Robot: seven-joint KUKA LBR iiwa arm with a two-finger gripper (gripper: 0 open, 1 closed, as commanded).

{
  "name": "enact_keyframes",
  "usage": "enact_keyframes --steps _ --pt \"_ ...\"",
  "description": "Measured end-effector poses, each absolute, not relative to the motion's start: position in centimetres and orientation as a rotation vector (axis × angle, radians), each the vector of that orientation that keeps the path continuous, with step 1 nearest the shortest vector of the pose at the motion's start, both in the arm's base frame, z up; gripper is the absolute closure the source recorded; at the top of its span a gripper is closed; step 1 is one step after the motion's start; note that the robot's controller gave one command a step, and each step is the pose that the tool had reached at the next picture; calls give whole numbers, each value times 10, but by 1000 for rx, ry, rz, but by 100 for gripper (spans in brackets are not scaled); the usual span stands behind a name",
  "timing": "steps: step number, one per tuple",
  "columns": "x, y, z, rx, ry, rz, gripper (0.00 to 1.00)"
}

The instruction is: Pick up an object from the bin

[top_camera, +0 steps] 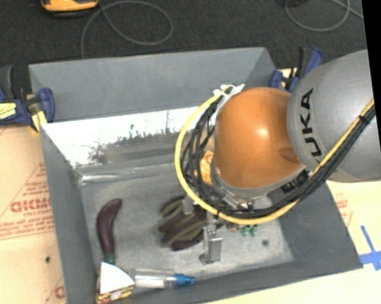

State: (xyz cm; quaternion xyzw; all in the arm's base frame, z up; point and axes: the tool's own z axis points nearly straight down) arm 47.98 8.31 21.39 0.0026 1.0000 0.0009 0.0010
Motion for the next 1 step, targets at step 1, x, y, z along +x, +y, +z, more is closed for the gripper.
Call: enact_keyframes --steps 1 --pt "480 83 214 9 3140 3 0"
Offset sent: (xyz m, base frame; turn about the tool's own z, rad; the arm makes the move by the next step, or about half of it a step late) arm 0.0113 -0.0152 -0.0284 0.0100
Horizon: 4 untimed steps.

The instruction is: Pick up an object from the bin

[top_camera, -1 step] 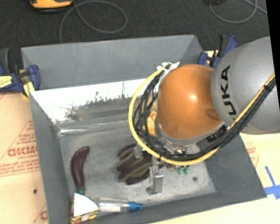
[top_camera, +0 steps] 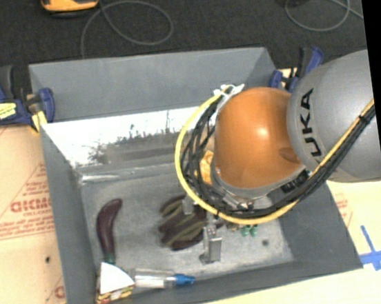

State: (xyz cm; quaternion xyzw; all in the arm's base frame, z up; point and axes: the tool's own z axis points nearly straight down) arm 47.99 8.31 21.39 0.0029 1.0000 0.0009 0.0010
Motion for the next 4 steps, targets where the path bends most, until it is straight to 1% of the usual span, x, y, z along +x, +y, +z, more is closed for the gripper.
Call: enact_keyframes --steps 1,2,3,4 --pt "489 73 194 17 3138 4 0" --pt "490 69 187 21 3139 4 0" --pt "487 48 144 -275 3120 3 0" --pt "491 36 121 -530 3096 1 0"
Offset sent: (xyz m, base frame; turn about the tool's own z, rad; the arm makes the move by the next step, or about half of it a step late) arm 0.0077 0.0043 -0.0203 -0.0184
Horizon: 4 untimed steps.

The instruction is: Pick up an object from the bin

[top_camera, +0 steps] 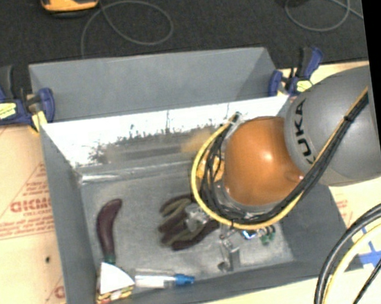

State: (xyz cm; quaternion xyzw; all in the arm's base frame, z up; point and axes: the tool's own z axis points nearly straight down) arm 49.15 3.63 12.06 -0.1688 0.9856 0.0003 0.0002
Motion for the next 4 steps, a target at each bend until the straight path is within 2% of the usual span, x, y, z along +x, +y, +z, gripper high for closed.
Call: enact_keyframes --steps 1,2,3,4 --pt "515 42 122 -362 3113 4 0" --pt "547 56 112 -475 3098 1 0" --pt "566 66 71 -1029 2959 3 100" --pt "566 66 71 -1027 2959 3 100"
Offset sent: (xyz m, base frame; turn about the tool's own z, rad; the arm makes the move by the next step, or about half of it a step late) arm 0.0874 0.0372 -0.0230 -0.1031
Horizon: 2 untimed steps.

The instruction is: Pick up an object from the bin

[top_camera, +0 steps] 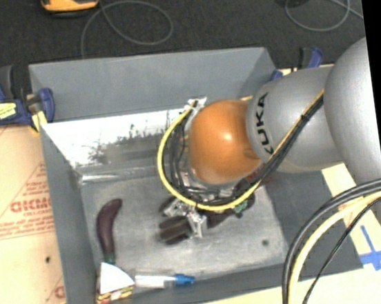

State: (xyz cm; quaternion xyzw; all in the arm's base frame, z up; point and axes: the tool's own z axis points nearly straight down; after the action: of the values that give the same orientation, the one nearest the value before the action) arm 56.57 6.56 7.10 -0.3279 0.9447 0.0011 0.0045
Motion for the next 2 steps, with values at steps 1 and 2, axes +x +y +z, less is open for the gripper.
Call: enact_keyframes --steps 1,2 --pt "580 82 169 -1039 2952 5 100" --pt "580 82 169 -1038 2952 5 100"
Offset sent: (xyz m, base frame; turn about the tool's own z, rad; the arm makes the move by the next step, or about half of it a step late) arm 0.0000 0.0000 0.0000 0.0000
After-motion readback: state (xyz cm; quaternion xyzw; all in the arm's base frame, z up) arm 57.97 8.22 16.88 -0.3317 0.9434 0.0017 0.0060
